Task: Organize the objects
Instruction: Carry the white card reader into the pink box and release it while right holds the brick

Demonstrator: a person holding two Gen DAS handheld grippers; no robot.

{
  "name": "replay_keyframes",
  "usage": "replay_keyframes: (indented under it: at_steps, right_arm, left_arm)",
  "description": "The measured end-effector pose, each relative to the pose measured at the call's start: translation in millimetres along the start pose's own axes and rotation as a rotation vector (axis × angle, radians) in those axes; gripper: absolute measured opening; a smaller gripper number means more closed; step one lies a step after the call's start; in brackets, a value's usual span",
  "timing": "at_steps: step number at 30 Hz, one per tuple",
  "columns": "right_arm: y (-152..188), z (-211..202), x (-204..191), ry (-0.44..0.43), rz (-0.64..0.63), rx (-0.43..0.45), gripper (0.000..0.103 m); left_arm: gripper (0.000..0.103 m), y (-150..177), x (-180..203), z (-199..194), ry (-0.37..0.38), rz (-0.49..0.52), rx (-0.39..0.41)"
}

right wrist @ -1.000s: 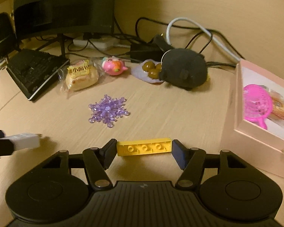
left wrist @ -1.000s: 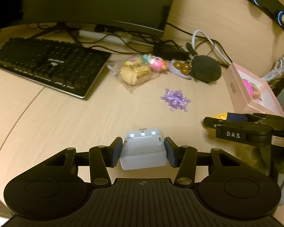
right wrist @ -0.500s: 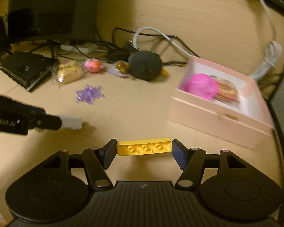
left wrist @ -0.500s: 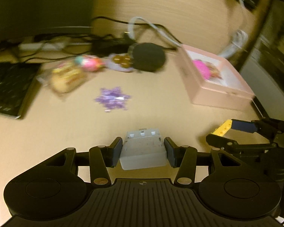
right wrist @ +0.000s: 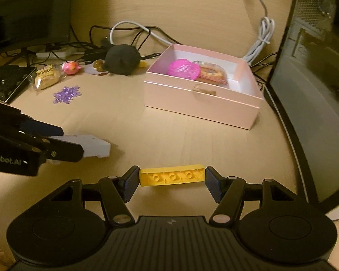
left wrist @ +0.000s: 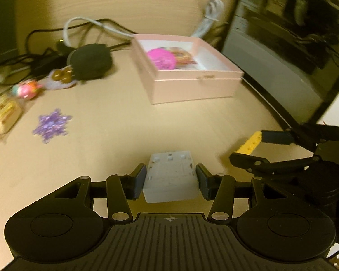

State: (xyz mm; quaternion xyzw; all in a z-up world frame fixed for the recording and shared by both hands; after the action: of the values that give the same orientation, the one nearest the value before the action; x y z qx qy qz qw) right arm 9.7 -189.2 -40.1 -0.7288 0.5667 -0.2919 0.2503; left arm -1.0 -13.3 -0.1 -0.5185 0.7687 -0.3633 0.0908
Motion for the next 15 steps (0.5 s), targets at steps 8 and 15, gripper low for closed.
replay_keyframes:
  at_steps: [8, 15]
  right_arm:
    - [6, -15, 8, 0.025, -0.013, 0.023, 0.064]
    - [13, -20, 24, 0.028, 0.045, 0.026, 0.064]
  left_arm:
    - [0.053, -10, 22, 3, 0.045, 0.053, 0.011]
    - [0.053, -33, 35, 3, 0.073, 0.093, 0.037]
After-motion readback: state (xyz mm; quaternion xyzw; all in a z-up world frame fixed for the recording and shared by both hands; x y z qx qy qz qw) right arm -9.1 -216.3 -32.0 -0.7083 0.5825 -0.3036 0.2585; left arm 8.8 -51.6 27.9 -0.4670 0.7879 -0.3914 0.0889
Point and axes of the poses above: each gripper's, at about its wrist camera, not at the fingertips, and z roughly the way its jaws point, x to its right, y to its underside, the point moved 8 cm from there along z, roughly the way its jaws point, and after that the axes turned 4 degrees about y, right-handed, at the moved point
